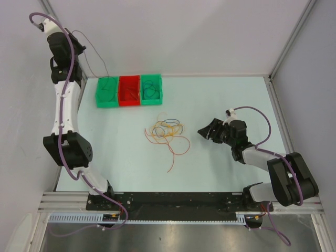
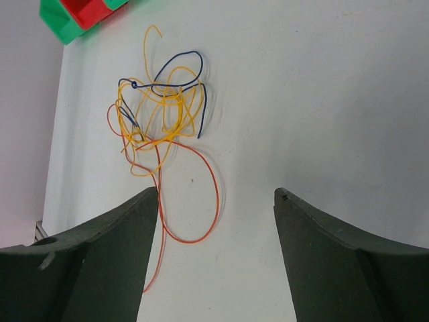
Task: Untangle the cables
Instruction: Place the cable in the bin.
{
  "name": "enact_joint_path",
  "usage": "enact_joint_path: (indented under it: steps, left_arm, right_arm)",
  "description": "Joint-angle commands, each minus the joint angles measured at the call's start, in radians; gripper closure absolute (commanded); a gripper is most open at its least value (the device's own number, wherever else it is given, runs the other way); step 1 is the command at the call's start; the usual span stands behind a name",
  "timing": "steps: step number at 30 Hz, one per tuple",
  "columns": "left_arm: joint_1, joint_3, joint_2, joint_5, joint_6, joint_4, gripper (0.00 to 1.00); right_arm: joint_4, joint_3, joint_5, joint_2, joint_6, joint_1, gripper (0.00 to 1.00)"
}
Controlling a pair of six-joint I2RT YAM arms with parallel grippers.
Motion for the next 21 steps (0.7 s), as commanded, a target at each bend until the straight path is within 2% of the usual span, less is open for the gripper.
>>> enact_joint_path:
  steps: [1,8,21]
  left_arm:
    - [0.008,-0.01,-0.038,0.023,-0.023,0.059,1.0]
    - [0.008,-0.094,-0.035,0.011,-0.023,0.099,1.0]
    - [-0.004,-0.103,0.045,-0.053,-0.004,0.077,1.0]
  right_arm:
    - [0.04,0.012,-0.004,0.004,0.004,-0.006,0.26]
    - [0.04,0.012,-0.004,0.004,0.004,-0.006,0.26]
    - [0.041,0.012,-0.005,0.006,0.004,-0.007,0.26]
